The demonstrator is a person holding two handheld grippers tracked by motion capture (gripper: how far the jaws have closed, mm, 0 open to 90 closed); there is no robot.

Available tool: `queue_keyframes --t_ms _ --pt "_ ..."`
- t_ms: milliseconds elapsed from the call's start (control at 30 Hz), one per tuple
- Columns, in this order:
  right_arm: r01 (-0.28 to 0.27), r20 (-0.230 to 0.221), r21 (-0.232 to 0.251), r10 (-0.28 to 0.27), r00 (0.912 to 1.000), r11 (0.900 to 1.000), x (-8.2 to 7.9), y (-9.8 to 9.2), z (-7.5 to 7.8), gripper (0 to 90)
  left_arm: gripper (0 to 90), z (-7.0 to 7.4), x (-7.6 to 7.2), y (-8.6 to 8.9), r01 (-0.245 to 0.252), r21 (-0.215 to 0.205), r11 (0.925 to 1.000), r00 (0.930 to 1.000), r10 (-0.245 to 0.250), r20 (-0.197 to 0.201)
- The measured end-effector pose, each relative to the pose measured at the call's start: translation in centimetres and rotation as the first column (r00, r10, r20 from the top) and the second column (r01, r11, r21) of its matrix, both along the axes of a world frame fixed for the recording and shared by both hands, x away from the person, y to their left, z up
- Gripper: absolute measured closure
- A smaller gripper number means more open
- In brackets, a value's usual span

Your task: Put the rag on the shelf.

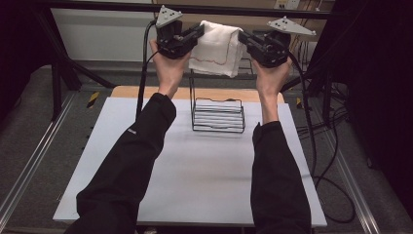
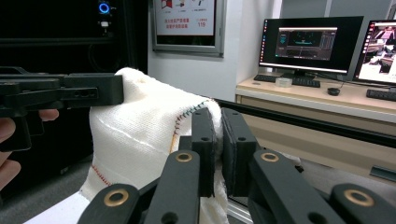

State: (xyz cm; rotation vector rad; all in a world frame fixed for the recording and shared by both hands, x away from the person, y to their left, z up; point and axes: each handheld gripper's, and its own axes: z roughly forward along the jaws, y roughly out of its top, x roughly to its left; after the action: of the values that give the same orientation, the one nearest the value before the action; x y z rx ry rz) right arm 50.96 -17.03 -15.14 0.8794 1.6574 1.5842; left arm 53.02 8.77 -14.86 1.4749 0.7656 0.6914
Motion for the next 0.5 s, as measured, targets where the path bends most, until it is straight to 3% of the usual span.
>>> queue_keyframes --t_ms 100,500 --pt "0.001 -0.01 -0.003 -0.001 0.9999 1.0 0.5 0.1 -0.1 84.9 82.7 -0.2 0.5 0.1 0.001 -0.008 1.0 0.9999 -0.001 -0.013" --pt "0.01 -0.049 -0.016 -0.011 0.9988 1.0 1.3 0.0 -1.5 84.9 82.7 -1.9 1.3 -0.3 0.008 0.031 0.9995 0.9994 -0.007 -0.033"
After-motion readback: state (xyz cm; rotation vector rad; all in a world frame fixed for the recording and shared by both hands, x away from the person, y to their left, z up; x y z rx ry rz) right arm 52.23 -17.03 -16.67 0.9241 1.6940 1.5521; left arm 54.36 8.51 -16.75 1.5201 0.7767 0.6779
